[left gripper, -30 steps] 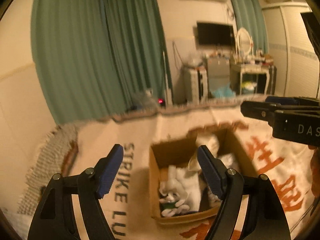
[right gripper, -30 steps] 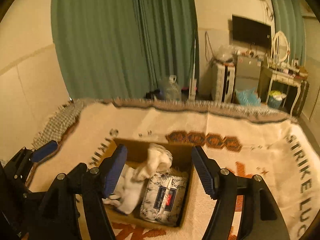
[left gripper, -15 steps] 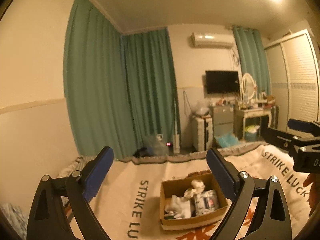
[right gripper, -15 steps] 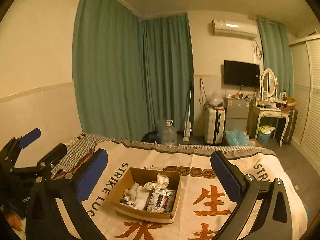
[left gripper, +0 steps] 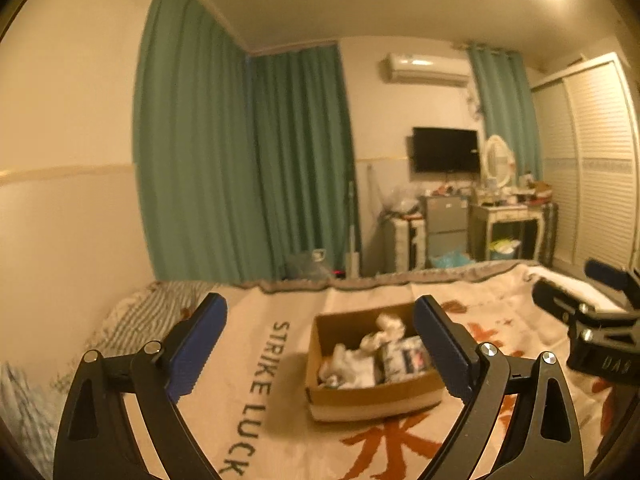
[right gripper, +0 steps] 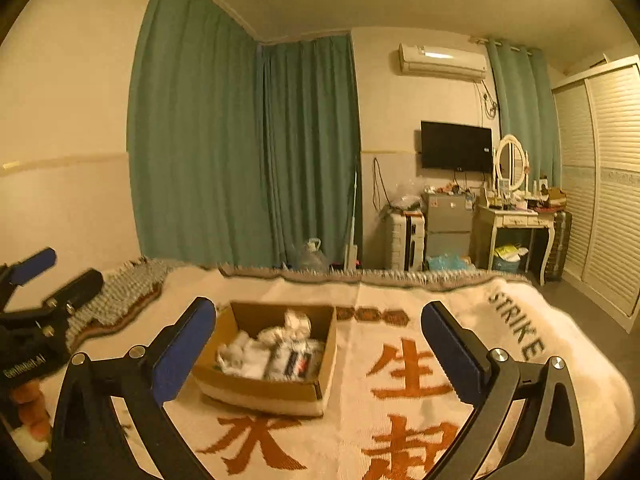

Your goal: Organize soft objects

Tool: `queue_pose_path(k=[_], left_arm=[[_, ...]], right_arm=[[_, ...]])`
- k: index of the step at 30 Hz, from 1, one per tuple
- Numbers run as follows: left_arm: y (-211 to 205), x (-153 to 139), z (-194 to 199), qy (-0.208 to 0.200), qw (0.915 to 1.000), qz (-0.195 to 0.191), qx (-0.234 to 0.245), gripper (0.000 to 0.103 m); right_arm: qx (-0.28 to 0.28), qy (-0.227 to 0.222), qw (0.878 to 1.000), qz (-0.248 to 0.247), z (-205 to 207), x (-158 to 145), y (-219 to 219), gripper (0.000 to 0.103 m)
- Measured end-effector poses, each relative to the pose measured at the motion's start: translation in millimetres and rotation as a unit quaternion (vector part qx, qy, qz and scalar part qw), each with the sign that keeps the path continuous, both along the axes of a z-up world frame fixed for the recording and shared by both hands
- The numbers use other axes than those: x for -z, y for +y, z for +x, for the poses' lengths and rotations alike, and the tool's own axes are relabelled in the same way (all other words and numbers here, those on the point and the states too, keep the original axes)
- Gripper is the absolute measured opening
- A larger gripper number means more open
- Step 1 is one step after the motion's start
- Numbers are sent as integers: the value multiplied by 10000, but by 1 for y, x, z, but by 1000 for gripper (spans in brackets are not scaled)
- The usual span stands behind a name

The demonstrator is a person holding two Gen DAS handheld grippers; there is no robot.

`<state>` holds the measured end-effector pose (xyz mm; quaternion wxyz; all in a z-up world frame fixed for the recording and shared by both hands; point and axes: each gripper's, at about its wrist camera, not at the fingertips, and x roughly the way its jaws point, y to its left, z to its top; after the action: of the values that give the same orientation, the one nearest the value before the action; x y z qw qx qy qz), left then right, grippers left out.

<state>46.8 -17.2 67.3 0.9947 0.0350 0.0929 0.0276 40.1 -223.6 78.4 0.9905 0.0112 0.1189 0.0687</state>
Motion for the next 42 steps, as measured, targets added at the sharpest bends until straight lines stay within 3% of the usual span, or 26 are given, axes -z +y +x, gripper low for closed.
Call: queue_pose_path(k=[4, 9, 24, 42], left_arm=[[11, 23, 8, 212, 9996, -95, -162, 96], [15, 34, 11, 329, 9992, -160, -176, 96], [4, 42, 11, 452, 9990, 42, -30, 96], [1, 46, 10, 552, 9984, 20, 128, 96]], right_arm=[[1, 152, 9998, 87, 12, 32, -1, 103], [10, 372, 9993, 86, 26, 48, 1, 103], [-29, 353, 9994, -63, 23, 42, 11, 103], [-52, 389, 9992, -74, 23, 43, 13, 103]])
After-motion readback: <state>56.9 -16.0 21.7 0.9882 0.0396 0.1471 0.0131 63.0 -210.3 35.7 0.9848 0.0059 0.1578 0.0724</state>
